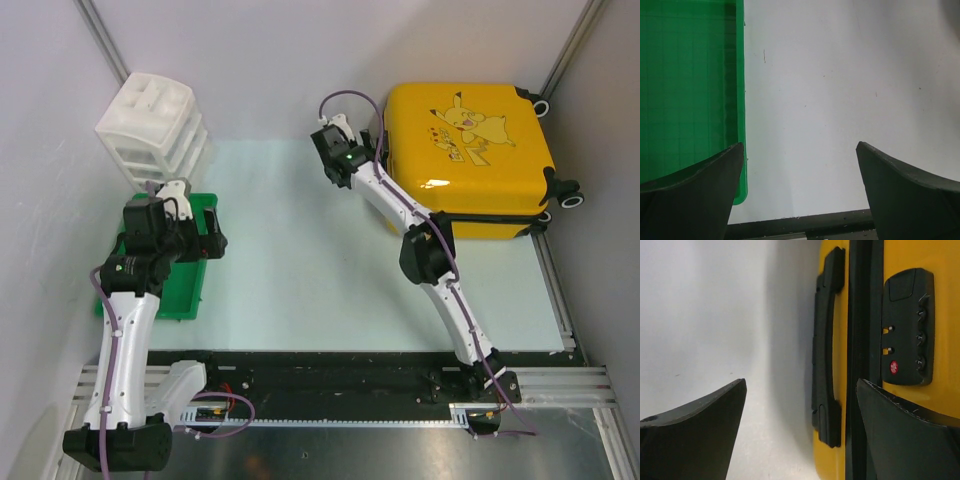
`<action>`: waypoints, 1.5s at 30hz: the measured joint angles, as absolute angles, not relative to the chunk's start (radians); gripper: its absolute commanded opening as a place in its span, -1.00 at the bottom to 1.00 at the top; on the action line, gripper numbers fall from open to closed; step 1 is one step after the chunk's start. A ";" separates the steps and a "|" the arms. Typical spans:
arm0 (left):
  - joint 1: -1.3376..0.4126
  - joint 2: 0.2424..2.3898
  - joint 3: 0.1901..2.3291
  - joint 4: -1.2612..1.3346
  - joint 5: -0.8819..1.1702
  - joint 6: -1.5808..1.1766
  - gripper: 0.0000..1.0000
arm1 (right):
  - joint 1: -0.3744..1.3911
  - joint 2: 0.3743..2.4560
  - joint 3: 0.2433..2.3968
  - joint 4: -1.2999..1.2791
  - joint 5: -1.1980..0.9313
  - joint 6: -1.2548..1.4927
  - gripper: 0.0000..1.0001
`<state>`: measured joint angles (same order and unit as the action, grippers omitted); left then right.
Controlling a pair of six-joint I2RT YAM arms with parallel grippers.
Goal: Open, take out, and arrange the luggage
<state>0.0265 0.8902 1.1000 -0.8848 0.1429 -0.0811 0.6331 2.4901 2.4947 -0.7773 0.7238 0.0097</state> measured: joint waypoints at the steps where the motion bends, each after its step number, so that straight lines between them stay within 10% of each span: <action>1: 0.027 0.890 1.100 -0.883 0.144 -0.081 0.99 | 0.626 2.502 2.497 -0.775 0.739 0.009 0.93; 45: 0.027 0.901 1.100 -0.869 0.161 -0.088 0.99 | 0.684 2.640 2.451 -0.406 0.980 -0.205 0.87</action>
<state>0.0265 0.9012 1.1000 -0.8688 0.1608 -0.0875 0.6838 2.6396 2.4512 -0.4057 0.9798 -0.2047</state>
